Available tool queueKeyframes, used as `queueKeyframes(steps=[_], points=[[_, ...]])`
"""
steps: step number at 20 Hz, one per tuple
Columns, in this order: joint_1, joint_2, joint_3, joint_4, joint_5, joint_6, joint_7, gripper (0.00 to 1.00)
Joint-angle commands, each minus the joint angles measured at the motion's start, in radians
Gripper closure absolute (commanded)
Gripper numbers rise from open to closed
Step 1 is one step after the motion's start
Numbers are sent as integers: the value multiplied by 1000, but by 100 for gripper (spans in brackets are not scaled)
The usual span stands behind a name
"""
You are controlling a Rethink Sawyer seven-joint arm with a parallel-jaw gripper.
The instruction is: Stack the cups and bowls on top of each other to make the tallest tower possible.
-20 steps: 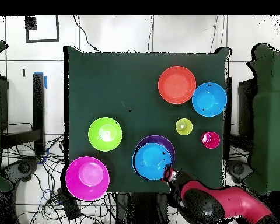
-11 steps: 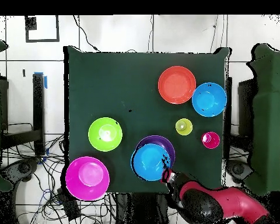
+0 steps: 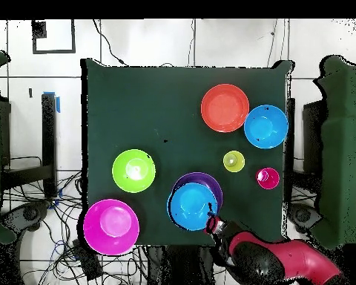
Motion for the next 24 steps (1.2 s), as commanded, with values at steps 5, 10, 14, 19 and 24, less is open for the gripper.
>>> queueKeyframes(steps=[5,10,14,19,24], points=[[18,65,-3,-30,-61,6,-58,100],[10,67,1,-31,-60,10,-63,100],[12,85,-12,-45,-78,6,-66,100],[-11,101,6,-69,-69,42,-103,100],[-30,104,23,-79,-55,69,-125,100]])
